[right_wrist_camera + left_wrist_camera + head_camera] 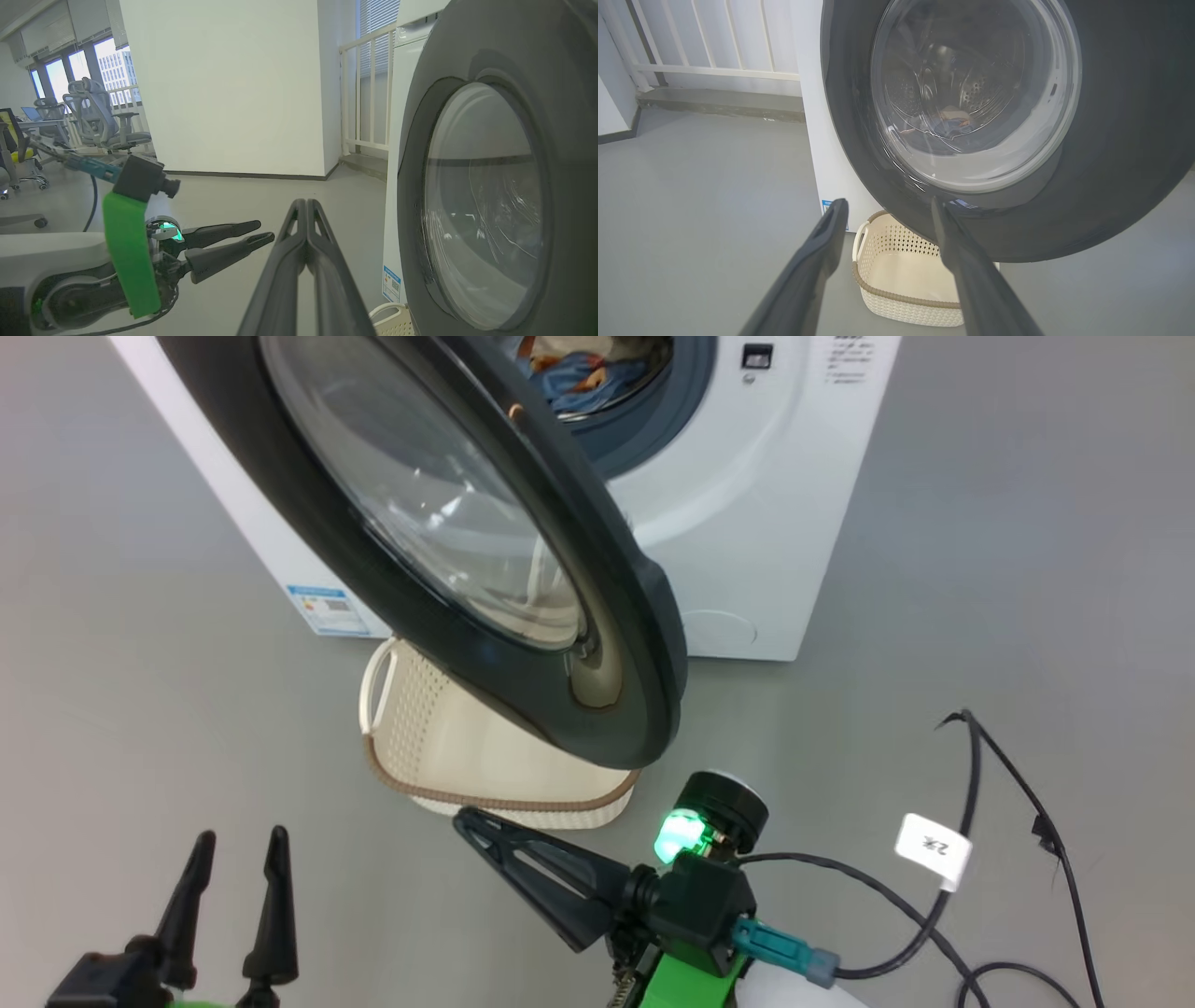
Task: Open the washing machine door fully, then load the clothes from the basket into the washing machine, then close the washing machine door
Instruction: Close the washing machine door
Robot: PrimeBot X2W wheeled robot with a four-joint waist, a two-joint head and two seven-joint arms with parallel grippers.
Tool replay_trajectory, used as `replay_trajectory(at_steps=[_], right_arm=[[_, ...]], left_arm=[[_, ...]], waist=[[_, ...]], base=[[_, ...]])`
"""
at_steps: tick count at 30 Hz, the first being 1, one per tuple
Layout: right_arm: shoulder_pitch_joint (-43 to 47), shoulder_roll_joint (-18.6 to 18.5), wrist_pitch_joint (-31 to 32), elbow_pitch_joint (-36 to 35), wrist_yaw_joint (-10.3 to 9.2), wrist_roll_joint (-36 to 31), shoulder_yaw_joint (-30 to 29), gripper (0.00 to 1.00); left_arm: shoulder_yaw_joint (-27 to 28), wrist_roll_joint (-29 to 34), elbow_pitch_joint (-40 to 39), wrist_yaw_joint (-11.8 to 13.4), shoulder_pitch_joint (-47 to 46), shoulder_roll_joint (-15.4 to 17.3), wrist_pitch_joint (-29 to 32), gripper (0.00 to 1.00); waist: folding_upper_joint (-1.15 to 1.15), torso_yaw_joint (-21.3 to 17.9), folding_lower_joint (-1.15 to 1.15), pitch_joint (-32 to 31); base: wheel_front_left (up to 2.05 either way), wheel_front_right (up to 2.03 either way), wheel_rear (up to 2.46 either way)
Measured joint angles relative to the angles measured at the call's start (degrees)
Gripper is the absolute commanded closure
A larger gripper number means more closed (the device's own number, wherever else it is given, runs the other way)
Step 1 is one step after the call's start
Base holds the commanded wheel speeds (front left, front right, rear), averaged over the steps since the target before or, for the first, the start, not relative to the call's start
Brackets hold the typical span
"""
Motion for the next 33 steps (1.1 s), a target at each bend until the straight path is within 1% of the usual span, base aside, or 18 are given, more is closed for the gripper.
replay_trajectory(at_steps=[7,16,18,23,28,33], right_arm=[[0.0,-0.2,0.0,6.0,0.0,0.0,0.1,1.0],[0.0,-0.4,-0.4,10.8,0.0,-0.9,-5.9,1.0],[0.0,-0.4,-0.4,11.2,0.0,-2.2,-7.3,1.0],[0.0,-0.3,-0.4,12.0,0.0,-3.1,-11.1,1.0],[-0.1,-0.2,-0.4,11.2,0.0,-3.7,-15.2,1.0],[-0.5,-0.2,-0.4,10.3,0.0,-3.9,-17.9,1.0]], left_arm=[[-0.7,-0.6,0.2,0.0,-2.0,-0.5,0.0,0.06],[-2.2,-1.4,0.5,0.0,-3.5,-1.0,0.0,0.07],[-2.4,-1.4,0.5,0.0,-3.8,-1.0,0.0,0.06],[-2.7,-1.9,0.6,0.0,-4.4,-1.0,0.0,0.06],[-3.1,-2.1,0.6,0.0,-5.3,-1.0,0.0,0.06],[-3.5,-3.1,0.7,0.0,-6.0,-1.0,0.0,0.07]], waist=[[0.0,1.4,0.0,2.5],[0.0,2.2,0.0,5.2],[0.0,2.3,0.0,5.7],[0.0,2.5,0.0,7.0],[0.0,2.9,0.0,8.3],[0.0,3.2,0.0,9.6]], base=[[0.0,0.0,0.0],[0.0,0.0,0.0],[0.0,0.0,0.0],[0.0,0.0,0.0],[0.0,0.0,0.0],[0.0,0.0,0.0]])
